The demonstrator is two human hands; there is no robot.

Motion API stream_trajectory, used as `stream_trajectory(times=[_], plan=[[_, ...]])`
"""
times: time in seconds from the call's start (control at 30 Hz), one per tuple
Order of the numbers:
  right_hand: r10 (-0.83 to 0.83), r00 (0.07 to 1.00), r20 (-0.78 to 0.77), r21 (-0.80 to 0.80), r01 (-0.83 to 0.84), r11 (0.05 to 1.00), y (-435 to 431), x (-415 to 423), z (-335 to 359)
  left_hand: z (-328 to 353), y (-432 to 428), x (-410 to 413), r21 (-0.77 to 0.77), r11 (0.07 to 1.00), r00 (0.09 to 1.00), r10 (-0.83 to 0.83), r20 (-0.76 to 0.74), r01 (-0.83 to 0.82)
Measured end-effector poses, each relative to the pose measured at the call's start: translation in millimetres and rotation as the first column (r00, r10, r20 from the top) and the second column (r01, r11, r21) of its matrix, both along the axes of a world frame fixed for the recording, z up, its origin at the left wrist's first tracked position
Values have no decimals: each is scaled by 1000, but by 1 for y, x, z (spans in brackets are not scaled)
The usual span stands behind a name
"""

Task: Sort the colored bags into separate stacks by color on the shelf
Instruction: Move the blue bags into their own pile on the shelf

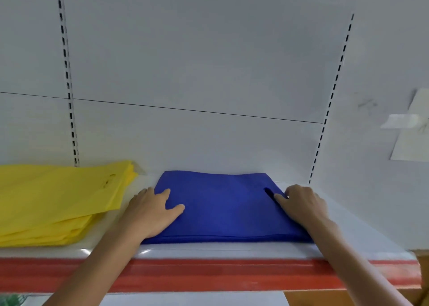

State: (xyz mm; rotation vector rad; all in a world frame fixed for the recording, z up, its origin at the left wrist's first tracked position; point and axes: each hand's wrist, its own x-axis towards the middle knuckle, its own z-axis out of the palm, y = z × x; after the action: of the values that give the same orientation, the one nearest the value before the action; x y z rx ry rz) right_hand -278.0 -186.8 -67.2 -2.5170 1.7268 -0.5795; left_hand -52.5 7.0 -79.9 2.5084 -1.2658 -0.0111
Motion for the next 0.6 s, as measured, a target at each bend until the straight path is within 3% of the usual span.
stream_trajectory(times=[0.2, 0.37, 0.6], plan=[[11, 1000, -16, -109, -13, 994, -2, 6, -3, -1, 4, -4, -113, 993, 999, -8, 50, 13], [23, 1000, 3, -163, -22, 986, 2, 6, -5, -4, 8, -3, -308, 935, 971, -112, 212, 176], [69, 997, 46, -179, -60, 982, 7, 7, -3, -6, 12, 3, -389, 917, 994, -60, 88, 90]])
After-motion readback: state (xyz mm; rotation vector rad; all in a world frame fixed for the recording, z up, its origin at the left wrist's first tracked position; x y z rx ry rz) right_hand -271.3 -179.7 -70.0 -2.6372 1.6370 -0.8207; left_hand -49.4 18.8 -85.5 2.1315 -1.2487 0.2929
